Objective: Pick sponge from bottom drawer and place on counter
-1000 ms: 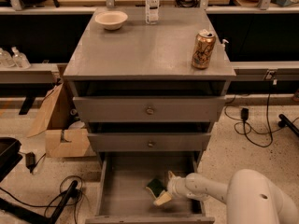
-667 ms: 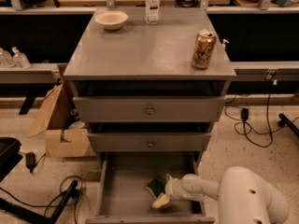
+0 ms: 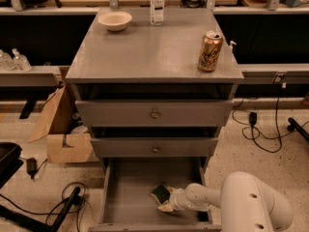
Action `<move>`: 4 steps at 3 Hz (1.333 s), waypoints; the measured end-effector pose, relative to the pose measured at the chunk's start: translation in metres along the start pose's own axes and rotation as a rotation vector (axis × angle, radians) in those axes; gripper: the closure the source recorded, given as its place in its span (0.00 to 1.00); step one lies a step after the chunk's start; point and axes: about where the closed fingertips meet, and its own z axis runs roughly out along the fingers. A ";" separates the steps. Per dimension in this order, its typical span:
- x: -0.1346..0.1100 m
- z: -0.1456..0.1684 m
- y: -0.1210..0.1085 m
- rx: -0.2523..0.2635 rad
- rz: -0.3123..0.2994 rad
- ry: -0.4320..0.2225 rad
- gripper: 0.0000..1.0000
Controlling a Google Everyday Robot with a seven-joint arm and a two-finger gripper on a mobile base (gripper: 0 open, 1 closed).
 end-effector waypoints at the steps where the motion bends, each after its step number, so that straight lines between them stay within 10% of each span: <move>1: -0.005 -0.005 0.003 0.008 -0.016 -0.002 0.65; 3: -0.075 -0.105 0.011 0.030 -0.140 -0.095 1.00; 4: -0.118 -0.181 0.030 -0.028 -0.211 -0.118 1.00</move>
Offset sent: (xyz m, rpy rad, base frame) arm 0.0063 -0.0025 0.1475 0.0251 -0.1973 0.0845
